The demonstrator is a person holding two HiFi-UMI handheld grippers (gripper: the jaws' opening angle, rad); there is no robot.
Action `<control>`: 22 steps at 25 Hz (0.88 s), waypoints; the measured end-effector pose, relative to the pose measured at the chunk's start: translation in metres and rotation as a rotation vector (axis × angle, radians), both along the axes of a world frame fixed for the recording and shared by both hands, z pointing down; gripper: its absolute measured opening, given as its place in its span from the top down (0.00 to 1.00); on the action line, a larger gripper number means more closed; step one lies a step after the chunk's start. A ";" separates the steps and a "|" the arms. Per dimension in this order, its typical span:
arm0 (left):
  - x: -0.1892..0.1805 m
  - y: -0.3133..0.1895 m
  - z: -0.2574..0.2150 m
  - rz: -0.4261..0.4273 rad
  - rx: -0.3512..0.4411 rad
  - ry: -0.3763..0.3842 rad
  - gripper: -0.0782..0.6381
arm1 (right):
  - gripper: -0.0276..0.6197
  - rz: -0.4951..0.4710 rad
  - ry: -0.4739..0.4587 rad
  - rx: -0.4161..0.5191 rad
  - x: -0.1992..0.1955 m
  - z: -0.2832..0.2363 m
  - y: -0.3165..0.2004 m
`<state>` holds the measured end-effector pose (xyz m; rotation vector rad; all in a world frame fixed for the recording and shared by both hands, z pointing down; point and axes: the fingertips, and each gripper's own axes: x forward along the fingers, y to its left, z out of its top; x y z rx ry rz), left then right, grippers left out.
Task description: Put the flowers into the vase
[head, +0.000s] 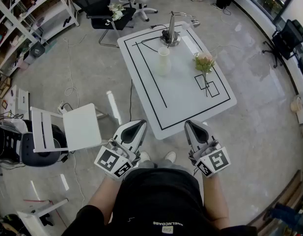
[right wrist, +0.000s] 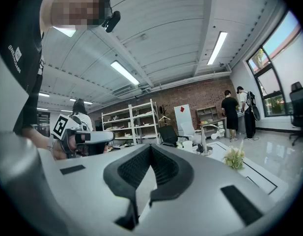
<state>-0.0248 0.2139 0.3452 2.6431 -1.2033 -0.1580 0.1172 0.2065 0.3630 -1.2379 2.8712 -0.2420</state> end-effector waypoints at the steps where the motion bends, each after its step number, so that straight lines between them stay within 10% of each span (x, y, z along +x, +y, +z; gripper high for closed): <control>1: 0.000 0.000 0.001 0.002 -0.003 0.000 0.88 | 0.95 0.002 -0.001 0.000 0.000 0.000 0.000; 22: 0.035 -0.016 0.004 0.009 0.025 -0.061 0.88 | 0.95 0.016 -0.032 -0.017 0.034 0.006 -0.014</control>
